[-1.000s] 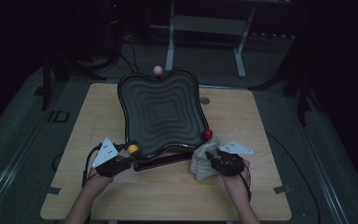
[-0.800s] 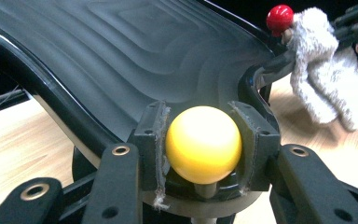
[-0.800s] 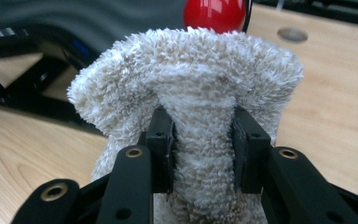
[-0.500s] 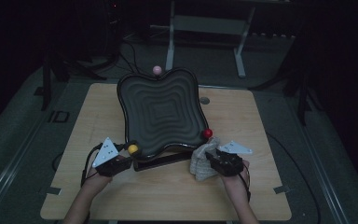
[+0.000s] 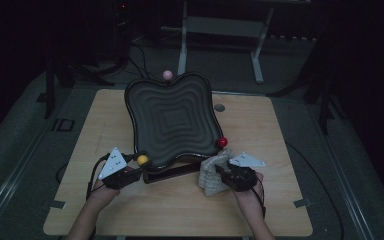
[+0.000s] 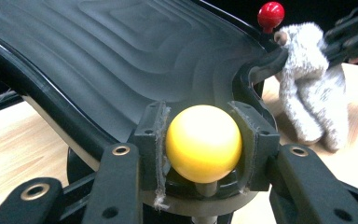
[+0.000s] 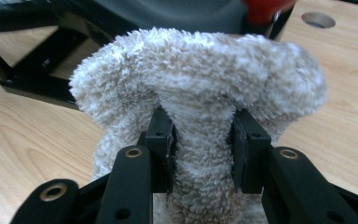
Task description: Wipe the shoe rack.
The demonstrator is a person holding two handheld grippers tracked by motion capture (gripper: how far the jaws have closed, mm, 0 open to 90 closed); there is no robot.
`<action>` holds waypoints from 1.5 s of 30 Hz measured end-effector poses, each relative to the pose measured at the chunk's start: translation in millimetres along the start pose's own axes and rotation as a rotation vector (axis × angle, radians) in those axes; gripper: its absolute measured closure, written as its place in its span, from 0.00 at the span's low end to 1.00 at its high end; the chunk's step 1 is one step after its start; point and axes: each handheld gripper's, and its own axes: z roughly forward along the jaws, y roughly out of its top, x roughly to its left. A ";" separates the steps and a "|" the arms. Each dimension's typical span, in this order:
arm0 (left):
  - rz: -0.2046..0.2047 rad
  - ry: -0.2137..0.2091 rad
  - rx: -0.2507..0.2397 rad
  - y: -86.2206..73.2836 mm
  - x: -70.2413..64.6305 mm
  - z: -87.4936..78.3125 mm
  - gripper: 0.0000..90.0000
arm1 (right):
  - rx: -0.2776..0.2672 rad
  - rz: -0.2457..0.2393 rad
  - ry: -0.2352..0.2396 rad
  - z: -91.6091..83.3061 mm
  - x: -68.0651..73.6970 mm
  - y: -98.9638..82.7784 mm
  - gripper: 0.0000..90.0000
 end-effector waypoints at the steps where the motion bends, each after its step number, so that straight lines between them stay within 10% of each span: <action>1: 0.001 -0.003 0.000 -0.2 0.4 -0.2 0.65 | -0.033 -0.007 0.007 -8.2 3.4 6.0 0.72; 29: 0.001 -0.024 -0.002 -0.8 2.3 -0.7 0.65 | 0.010 -0.074 0.154 11.6 37.3 7.3 0.72; 37: 0.000 -0.025 -0.004 -1.1 2.8 -1.0 0.65 | 0.004 -0.096 0.294 8.0 52.9 14.9 0.72; 45: 0.002 -0.025 0.001 -0.5 2.8 -1.0 0.65 | 0.001 -0.027 0.233 6.2 28.2 12.7 0.72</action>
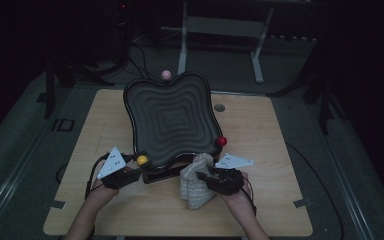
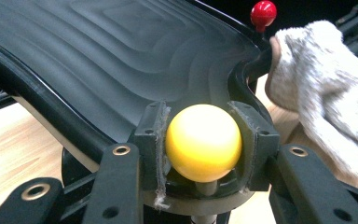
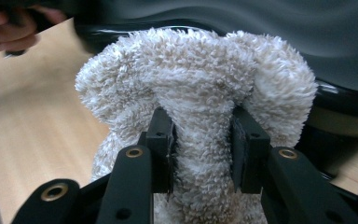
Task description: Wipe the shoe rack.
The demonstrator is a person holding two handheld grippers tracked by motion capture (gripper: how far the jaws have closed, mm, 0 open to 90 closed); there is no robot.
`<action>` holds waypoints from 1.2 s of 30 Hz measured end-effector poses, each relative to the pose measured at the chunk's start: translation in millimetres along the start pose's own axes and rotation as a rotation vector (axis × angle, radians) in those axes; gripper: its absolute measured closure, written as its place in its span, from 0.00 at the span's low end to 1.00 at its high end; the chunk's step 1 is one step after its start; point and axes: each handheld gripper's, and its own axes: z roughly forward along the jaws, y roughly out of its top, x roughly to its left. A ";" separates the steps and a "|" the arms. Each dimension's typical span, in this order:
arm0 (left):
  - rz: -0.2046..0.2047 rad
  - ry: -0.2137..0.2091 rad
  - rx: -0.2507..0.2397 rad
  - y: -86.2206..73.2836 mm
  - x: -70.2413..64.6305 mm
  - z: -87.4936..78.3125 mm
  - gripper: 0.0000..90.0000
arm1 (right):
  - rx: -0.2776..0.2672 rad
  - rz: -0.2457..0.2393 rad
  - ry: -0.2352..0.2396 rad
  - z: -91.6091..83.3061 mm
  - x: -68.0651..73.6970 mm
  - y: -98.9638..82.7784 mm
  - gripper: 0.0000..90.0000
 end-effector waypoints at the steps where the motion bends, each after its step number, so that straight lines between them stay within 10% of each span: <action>1: 0.000 0.000 0.000 0.0 0.0 0.0 0.65 | 0.000 0.000 0.000 0.0 0.0 0.0 0.72; 19: 0.004 -0.013 0.007 0.5 1.7 -0.5 0.65 | 0.051 0.015 -0.004 13.2 -4.1 -6.8 0.72; 36: 0.001 -0.021 0.003 -0.1 2.8 -1.0 0.65 | 0.039 -0.066 -0.002 12.5 11.3 8.9 0.72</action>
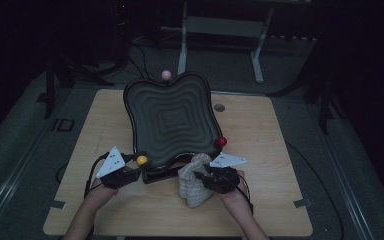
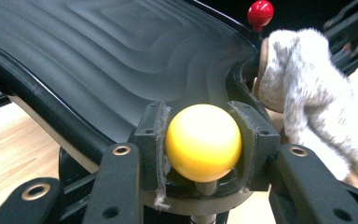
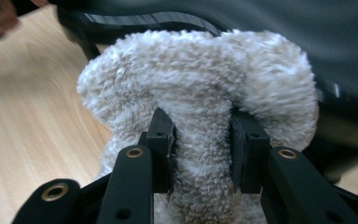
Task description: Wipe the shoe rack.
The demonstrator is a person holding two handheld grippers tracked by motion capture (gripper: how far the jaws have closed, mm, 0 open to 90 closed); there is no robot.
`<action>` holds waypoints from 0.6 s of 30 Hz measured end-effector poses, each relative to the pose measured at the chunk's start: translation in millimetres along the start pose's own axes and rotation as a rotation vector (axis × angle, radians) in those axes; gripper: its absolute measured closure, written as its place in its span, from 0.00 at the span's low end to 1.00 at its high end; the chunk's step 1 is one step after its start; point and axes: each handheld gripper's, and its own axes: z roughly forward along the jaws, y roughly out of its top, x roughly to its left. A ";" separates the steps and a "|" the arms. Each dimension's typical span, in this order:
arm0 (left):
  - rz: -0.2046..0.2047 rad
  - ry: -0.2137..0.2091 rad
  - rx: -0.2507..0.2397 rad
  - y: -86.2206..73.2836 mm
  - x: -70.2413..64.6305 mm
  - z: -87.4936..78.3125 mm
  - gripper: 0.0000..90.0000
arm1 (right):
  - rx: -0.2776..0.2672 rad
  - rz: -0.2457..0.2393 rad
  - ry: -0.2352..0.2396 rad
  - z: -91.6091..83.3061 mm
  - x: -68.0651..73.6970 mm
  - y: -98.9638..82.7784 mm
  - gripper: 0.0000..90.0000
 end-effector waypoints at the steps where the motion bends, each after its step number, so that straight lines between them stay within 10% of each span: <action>1: 0.001 0.000 0.002 0.2 0.0 0.0 0.65 | -0.005 -0.006 0.001 -1.4 2.0 3.5 0.72; 18: -0.002 -0.008 0.000 0.0 0.6 -0.3 0.65 | 0.005 -0.002 0.016 15.1 -0.3 8.3 0.73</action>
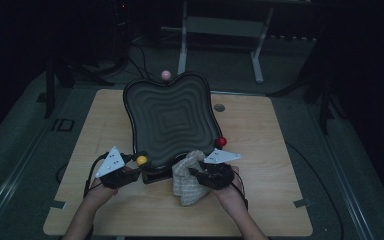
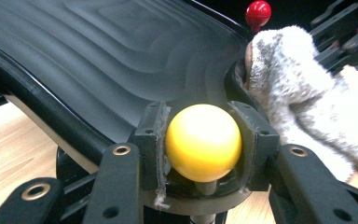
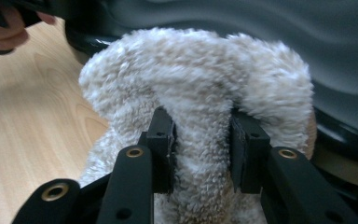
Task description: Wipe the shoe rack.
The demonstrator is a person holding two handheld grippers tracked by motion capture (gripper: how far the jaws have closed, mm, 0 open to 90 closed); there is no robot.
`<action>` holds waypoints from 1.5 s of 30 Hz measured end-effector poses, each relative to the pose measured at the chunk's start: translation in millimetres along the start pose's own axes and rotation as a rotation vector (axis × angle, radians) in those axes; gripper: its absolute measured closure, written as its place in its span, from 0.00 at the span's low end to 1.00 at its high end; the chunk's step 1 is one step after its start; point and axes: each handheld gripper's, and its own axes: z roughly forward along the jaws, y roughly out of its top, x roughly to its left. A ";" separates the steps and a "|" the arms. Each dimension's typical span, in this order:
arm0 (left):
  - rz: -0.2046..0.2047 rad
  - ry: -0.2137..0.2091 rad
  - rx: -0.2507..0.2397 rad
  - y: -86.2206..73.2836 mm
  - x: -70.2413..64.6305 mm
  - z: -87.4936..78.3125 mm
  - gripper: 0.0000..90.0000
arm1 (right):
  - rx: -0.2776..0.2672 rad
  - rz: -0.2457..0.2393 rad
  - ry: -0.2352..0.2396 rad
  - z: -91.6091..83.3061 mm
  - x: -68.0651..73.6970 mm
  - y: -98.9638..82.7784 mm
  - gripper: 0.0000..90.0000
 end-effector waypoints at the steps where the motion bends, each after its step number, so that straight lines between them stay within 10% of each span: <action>1: -0.001 -0.001 -0.001 -0.1 0.1 0.0 0.65 | 0.010 0.008 0.003 2.6 -0.6 -1.4 0.73; 45: 0.000 -0.002 0.000 -0.2 -0.3 -0.4 0.65 | -0.014 -0.032 0.055 19.8 26.0 19.4 0.72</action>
